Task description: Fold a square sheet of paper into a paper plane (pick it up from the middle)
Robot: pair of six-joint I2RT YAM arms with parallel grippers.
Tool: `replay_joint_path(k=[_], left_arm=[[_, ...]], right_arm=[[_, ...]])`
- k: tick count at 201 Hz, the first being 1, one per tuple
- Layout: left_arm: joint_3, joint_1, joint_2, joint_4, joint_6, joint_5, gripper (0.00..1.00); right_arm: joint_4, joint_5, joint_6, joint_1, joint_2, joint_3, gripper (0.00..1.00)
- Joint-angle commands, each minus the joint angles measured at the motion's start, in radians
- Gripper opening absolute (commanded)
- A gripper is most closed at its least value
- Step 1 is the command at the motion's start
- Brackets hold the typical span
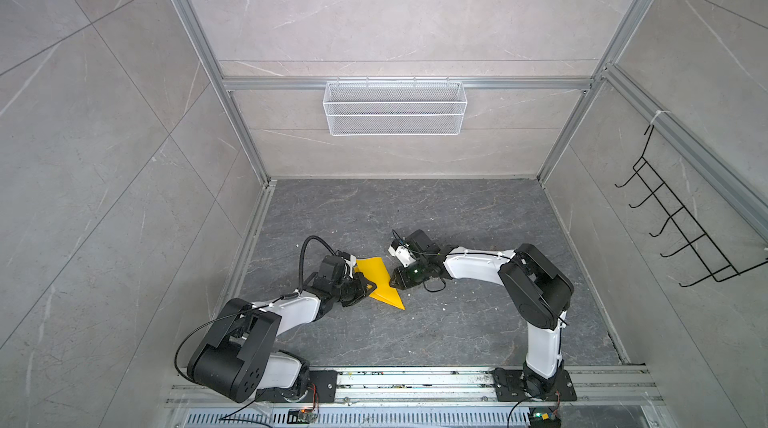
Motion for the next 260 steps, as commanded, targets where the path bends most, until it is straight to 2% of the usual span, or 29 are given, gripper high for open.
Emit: replay_joint_path(k=[1, 43, 84, 122, 143, 168, 188, 193, 226, 260], left_arm=[[0.044, 0.003, 0.006, -0.003, 0.015, 0.014, 0.12], [0.115, 0.004, 0.029, -0.023, -0.015, -0.002, 0.10], [0.171, 0.002, 0.062, -0.022, -0.062, -0.030, 0.10], [0.217, -0.002, 0.133, 0.027, -0.113, -0.035, 0.10], [0.234, -0.003, 0.162, 0.029, -0.131, -0.035, 0.10], [0.319, 0.000, 0.176, -0.122, -0.084, -0.032, 0.10], [0.347, 0.000, 0.191, -0.158, -0.082, -0.020, 0.10], [0.352, 0.000, 0.193, -0.164, -0.082, -0.021, 0.10], [0.376, 0.001, 0.192, -0.201, -0.071, -0.024, 0.10], [0.369, -0.001, 0.172, -0.220, -0.089, -0.055, 0.10]], right_arm=[[0.041, 0.061, 0.034, -0.018, -0.062, -0.037, 0.35], [0.069, 0.165, 0.064, -0.062, -0.162, -0.103, 0.43], [0.047, 0.290, 0.044, -0.069, -0.262, -0.109, 0.49], [0.055, 0.336, 0.008, -0.071, -0.313, -0.128, 0.57], [0.090, 0.344, -0.029, -0.071, -0.346, -0.150, 0.66], [0.133, 0.361, -0.020, -0.069, -0.383, -0.167, 0.76], [0.171, 0.361, -0.022, -0.069, -0.399, -0.196, 0.91], [0.172, 0.363, -0.026, -0.069, -0.399, -0.199, 0.98], [0.219, 0.366, -0.059, -0.067, -0.407, -0.243, 0.99], [0.226, 0.400, -0.196, -0.041, -0.412, -0.287, 0.99]])
